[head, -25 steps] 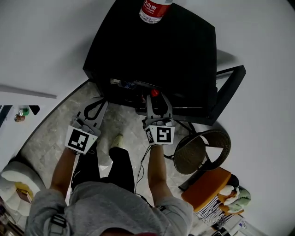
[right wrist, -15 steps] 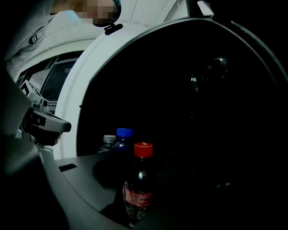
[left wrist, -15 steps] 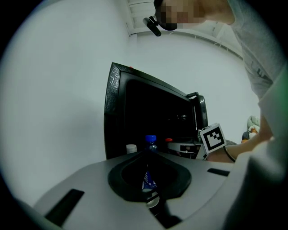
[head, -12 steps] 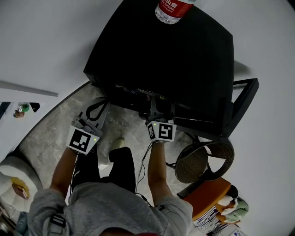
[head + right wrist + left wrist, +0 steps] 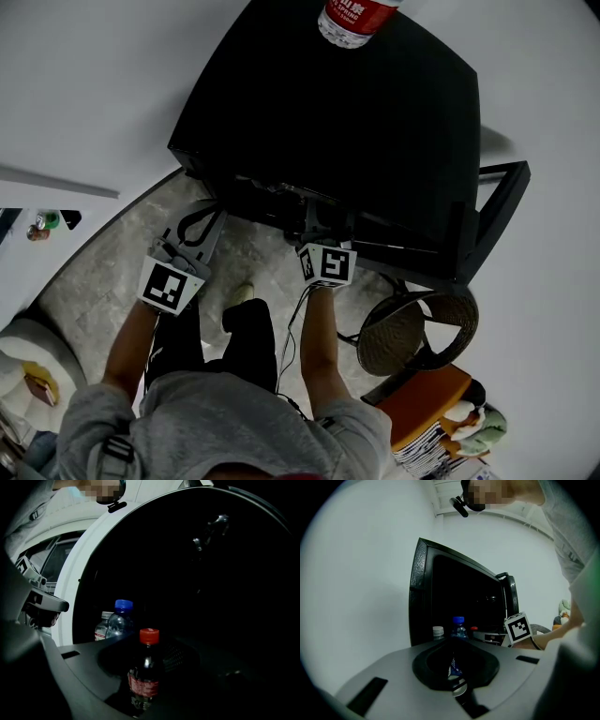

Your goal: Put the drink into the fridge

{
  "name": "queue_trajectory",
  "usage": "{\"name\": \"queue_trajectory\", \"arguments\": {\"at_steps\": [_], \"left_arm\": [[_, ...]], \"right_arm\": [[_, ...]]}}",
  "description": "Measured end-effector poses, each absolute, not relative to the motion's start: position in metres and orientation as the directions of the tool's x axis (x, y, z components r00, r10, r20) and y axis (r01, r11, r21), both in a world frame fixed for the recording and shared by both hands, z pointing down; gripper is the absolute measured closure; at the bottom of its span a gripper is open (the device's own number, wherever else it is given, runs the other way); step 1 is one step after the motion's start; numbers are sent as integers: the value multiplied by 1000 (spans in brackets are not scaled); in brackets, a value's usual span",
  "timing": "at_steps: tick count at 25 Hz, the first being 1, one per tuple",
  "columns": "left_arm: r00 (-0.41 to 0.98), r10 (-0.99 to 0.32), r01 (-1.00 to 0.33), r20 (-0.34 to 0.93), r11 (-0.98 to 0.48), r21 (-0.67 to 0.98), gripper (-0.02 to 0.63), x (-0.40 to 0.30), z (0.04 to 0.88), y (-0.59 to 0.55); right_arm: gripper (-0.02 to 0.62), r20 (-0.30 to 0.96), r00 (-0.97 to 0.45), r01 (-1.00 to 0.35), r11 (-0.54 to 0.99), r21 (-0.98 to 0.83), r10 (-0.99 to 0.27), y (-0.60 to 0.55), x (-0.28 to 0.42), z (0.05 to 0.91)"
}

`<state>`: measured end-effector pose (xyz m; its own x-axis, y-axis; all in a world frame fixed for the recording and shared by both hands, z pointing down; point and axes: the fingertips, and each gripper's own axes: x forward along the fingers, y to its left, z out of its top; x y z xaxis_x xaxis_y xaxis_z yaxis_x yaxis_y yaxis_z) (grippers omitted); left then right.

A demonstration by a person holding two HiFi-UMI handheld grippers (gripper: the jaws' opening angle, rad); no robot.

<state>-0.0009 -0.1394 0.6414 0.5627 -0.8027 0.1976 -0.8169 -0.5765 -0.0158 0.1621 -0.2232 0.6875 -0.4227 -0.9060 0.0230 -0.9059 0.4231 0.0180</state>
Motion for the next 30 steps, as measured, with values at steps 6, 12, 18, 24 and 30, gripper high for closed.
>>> {"name": "queue_trajectory", "arguments": {"at_steps": [6, 12, 18, 24, 30], "left_arm": [[557, -805, -819, 203, -573, -24, 601, -3, 640, -137], [563, -805, -816, 188, -578, -33, 601, -5, 626, -133], [578, -797, -806, 173, -591, -31, 601, -4, 602, -128], [601, -787, -791, 144, -611, -37, 601, -4, 566, -120], [623, -774, -775, 113, -630, -38, 601, -2, 524, -111]], "right_arm": [[449, 31, -417, -909, 417, -17, -908, -225, 163, 689], [362, 44, -415, -909, 413, -45, -909, -222, 165, 674], [364, 63, -407, -913, 407, -24, -911, -208, 165, 651], [365, 43, -391, -920, 391, 3, -919, -182, 165, 609], [411, 31, -368, -929, 369, 34, -929, -148, 165, 561]]}}
